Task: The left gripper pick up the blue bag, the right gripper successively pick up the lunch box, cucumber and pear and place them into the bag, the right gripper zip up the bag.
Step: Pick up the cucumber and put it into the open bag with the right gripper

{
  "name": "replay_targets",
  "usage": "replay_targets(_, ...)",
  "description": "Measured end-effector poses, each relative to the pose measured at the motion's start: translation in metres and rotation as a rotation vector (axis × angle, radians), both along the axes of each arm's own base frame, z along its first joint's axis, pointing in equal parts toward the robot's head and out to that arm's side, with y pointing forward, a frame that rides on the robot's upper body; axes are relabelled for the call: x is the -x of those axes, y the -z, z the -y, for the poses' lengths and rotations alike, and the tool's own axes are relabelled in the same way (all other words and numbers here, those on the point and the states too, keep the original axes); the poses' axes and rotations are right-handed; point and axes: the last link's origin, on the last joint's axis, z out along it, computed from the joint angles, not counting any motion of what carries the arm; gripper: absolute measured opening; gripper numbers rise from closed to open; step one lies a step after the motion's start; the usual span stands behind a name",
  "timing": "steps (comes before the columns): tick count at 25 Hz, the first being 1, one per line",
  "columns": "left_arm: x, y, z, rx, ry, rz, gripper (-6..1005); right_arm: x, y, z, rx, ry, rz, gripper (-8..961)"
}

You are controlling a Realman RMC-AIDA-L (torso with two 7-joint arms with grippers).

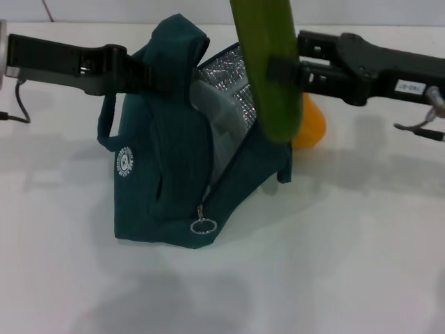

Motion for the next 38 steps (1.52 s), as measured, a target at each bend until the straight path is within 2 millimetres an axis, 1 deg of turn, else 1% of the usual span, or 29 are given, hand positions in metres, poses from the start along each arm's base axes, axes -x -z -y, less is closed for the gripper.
replay_targets(1,0.0,0.0,0.0,0.0,0.002,0.0,49,0.0,0.0,0.0,0.0,0.0,0.0,560)
replay_targets(2,0.0,0.0,0.0,0.0,0.002,0.0,49,0.003,0.005,0.0,-0.019,-0.001,-0.027,560)
replay_targets(4,0.0,0.0,0.0,0.0,0.005,-0.001,49,0.004,0.008,0.0,-0.029,-0.001,-0.035,560)
replay_targets(14,-0.001,0.0,0.001,-0.002,0.014,0.0,50,0.013,0.051,0.002,-0.079,-0.016,0.071,559)
replay_targets(16,-0.001,0.0,0.001,-0.002,0.015,0.0,50,0.013,0.055,0.001,-0.094,-0.018,0.087,559)
replay_targets(21,-0.001,0.0,0.001,-0.001,0.018,0.001,50,0.01,0.061,-0.001,-0.125,-0.013,0.12,558)
replay_targets(26,-0.001,0.0,0.001,-0.002,0.018,0.0,50,0.009,0.064,-0.001,-0.142,-0.015,0.134,510)
replay_targets(33,-0.001,-0.001,0.001,-0.003,0.02,0.002,49,0.009,0.061,-0.001,-0.155,0.0,0.105,459)
replay_targets(38,-0.001,-0.001,0.001,-0.004,0.019,0.003,50,0.005,0.058,0.003,-0.159,0.014,0.084,458)
